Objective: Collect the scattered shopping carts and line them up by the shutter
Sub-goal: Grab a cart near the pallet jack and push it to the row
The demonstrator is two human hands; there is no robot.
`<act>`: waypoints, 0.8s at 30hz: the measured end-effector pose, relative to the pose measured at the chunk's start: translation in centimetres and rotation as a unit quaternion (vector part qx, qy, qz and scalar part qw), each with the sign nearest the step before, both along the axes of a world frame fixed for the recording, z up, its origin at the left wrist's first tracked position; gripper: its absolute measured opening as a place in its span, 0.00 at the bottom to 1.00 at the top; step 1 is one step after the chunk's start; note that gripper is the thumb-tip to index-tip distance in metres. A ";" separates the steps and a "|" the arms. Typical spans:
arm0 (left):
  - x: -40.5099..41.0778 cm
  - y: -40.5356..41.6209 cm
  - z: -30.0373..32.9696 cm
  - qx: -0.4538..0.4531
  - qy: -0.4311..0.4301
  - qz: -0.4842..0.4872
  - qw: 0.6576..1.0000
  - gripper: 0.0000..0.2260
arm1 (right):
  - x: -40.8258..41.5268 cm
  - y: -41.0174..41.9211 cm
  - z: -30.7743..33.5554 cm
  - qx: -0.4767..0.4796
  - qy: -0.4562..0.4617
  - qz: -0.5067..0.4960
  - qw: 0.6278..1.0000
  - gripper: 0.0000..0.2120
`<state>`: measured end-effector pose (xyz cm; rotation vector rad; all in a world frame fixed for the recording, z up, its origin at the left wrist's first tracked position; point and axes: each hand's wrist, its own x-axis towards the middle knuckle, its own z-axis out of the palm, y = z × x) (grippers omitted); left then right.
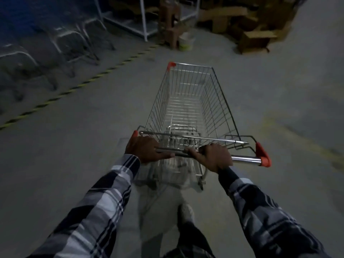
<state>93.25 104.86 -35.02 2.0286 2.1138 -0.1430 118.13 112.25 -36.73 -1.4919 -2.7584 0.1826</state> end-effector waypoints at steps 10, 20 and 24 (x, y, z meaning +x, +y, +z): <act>-8.6 15.3 -0.1 0.018 0.030 0.109 0.993 0.45 | -11.1 21.0 1.2 -0.011 -0.056 0.161 0.985 0.39; -25.2 31.6 -0.3 0.028 0.065 0.160 0.985 0.40 | -28.9 40.4 0.3 0.040 -0.045 0.291 0.955 0.53; -33.2 38.1 -0.9 0.051 0.068 0.169 0.982 0.42 | -36.8 47.2 1.2 -0.022 -0.018 0.262 0.965 0.38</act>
